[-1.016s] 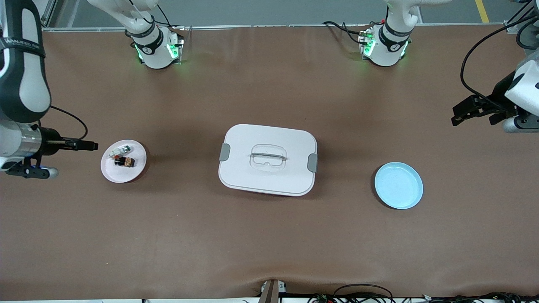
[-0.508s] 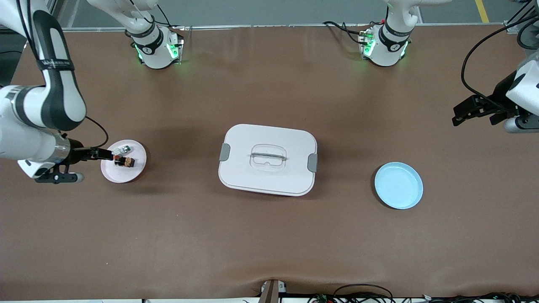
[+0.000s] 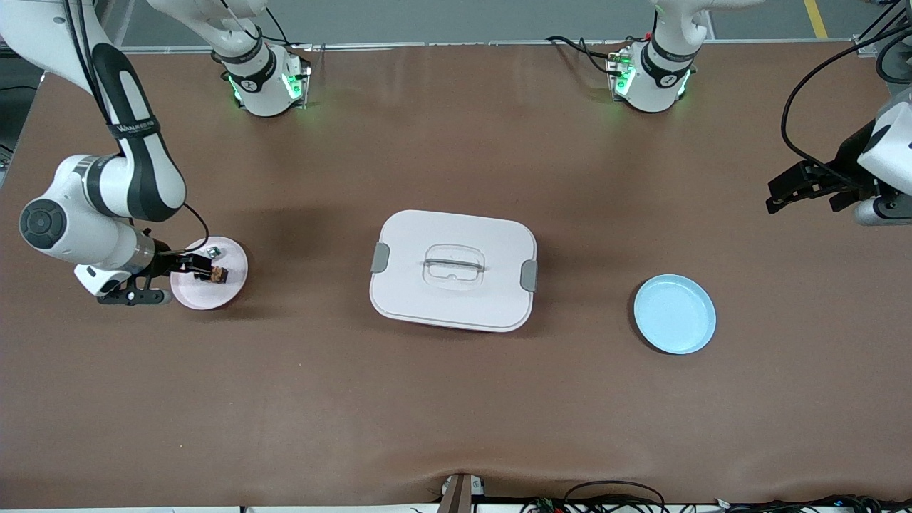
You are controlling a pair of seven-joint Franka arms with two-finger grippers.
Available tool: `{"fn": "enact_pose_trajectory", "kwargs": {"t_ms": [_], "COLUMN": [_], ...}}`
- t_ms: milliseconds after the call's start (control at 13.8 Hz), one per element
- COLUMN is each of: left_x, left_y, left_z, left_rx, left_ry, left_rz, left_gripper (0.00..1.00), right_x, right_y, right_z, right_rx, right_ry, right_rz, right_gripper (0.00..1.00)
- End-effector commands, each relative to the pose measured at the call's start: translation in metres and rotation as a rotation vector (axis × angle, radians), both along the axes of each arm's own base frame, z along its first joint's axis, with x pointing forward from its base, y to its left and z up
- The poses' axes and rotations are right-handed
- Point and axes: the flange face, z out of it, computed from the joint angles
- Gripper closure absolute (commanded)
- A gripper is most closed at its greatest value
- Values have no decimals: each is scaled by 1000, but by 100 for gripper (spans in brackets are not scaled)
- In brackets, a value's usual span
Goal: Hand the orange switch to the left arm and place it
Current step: 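Lower the right gripper over the orange switch on the pink plate, then close the right gripper on the orange switch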
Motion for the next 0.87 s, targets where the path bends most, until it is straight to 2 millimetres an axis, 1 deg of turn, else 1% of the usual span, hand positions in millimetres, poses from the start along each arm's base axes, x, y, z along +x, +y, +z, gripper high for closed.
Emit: {"fn": "enact_pose_trajectory", "kwargs": {"t_ms": [0,145,290,581,798], "left_x": [1,2,2,2,2], "left_y": [1,1,1,1,1], "left_z": [4,3,3,3,3], "left_rx": [-1,-1,-1,-1,-1], "left_ry": [5,7,7,7,7], "left_rz": [5,4,5,5,5], "left_gripper": [0,0,0,0,0], "right_x": [-5,-9,-9,-9,-12], "right_y": [-6,-7,-7,-7,-12], "right_z": [-28,-48,-56,-65,-81], "right_rx": [-10,-12,-12,-13,-13], "right_ry": [-17,-35,-31,-31,-21], "right_rz": [-3,-4,-3,-3,-24], "right_gripper": [0,0,0,0,0]}}
